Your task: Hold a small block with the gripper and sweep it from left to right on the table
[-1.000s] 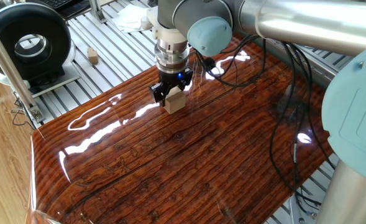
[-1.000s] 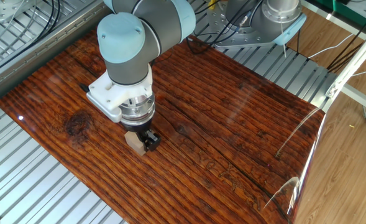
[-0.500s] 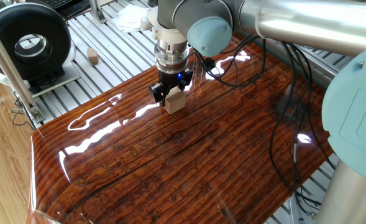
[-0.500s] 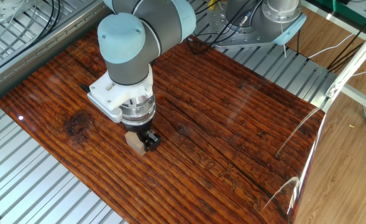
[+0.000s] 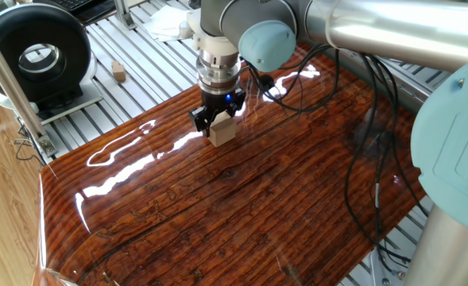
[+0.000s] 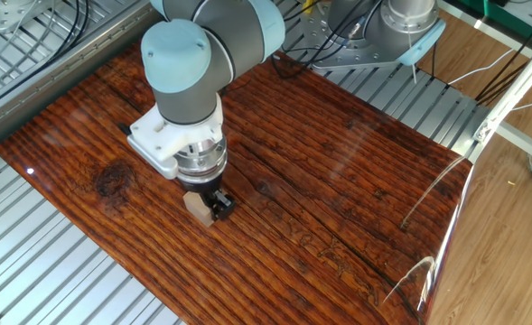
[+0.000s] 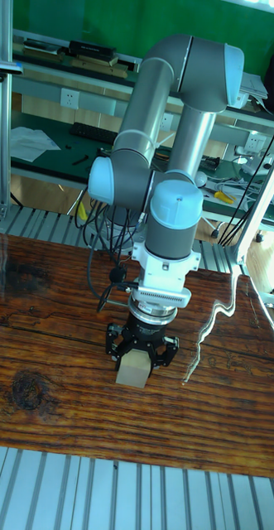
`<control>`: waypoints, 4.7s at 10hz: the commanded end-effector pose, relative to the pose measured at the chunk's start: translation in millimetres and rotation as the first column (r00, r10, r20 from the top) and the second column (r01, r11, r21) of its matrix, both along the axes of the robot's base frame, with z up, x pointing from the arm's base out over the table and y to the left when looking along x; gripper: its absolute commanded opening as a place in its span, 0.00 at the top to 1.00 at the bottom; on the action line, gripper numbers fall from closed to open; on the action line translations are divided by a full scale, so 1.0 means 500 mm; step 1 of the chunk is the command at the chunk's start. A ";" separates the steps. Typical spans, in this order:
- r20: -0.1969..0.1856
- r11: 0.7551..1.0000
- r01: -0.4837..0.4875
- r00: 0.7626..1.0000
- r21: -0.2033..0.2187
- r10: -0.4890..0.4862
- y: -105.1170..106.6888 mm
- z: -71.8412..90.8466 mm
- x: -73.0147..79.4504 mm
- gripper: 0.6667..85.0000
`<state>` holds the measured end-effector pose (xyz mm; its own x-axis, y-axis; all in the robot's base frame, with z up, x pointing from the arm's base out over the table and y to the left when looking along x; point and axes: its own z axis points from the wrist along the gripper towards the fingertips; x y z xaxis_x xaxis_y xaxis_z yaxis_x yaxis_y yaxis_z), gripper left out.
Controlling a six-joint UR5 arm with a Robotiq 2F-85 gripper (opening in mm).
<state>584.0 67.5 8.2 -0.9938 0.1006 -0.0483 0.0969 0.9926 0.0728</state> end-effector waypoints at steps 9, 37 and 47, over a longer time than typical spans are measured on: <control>0.001 1.000 0.011 1.000 0.023 -0.011 0.014 0.002 0.003 1.00; -0.001 0.999 0.032 0.999 0.027 -0.032 0.038 0.001 0.006 1.00; -0.002 0.999 0.044 0.999 0.025 -0.044 0.059 0.002 0.011 1.00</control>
<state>587.2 91.4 8.3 -0.9903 0.1316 -0.0442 0.1274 0.9879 0.0882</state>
